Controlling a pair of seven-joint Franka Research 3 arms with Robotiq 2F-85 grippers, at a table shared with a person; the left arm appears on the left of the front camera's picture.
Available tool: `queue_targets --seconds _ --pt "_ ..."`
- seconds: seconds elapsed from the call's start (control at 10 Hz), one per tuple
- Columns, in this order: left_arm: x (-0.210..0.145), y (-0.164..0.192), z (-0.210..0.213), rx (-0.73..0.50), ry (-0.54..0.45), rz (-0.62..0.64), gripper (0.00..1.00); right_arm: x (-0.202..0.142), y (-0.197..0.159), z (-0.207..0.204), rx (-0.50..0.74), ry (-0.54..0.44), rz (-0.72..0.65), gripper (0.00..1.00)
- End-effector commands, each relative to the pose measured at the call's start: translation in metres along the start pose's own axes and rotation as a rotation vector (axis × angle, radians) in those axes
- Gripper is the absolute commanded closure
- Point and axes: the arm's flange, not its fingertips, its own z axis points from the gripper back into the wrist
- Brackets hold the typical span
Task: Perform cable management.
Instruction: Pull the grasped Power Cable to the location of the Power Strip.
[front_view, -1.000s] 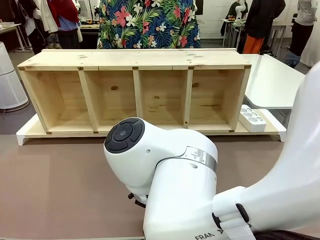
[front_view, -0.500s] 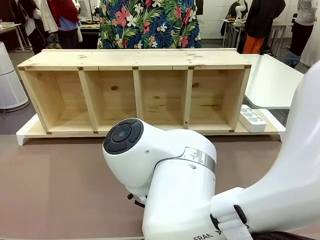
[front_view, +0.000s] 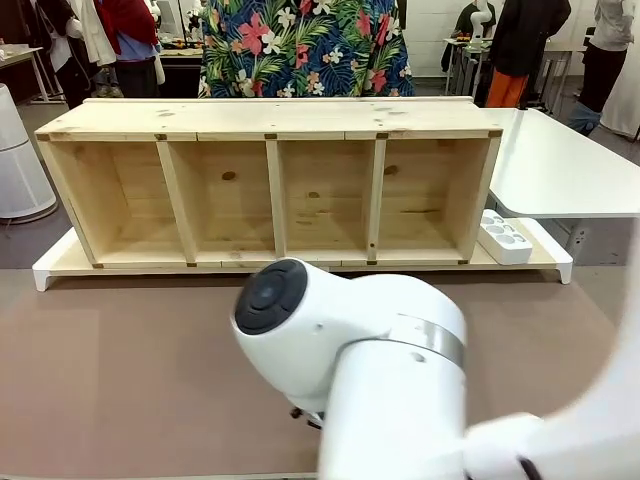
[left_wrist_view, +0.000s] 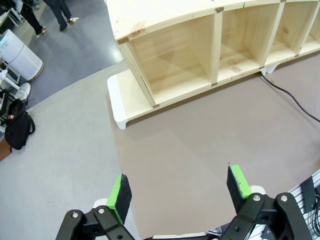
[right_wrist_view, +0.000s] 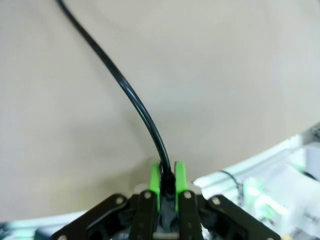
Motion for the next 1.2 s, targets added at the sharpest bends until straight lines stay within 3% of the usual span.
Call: queue_targets --seconds 0.0,0.4,0.8,1.1 --pt "0.0 0.001 0.0 -0.001 -0.001 0.005 0.0 -0.006 -0.051 0.002 -0.038 0.017 -0.013 0.86" --pt "0.0 0.001 0.0 -0.001 -0.001 0.005 0.0 0.005 -0.115 -0.001 -0.024 0.023 -0.114 0.86" --pt "0.0 0.001 0.0 -0.001 -0.001 0.005 0.0 0.05 -0.21 0.005 0.013 -0.022 -0.312 0.86" --pt "0.0 0.001 0.0 -0.001 -0.001 0.005 0.0 0.072 -0.259 0.004 0.02 -0.026 -0.4 0.86"
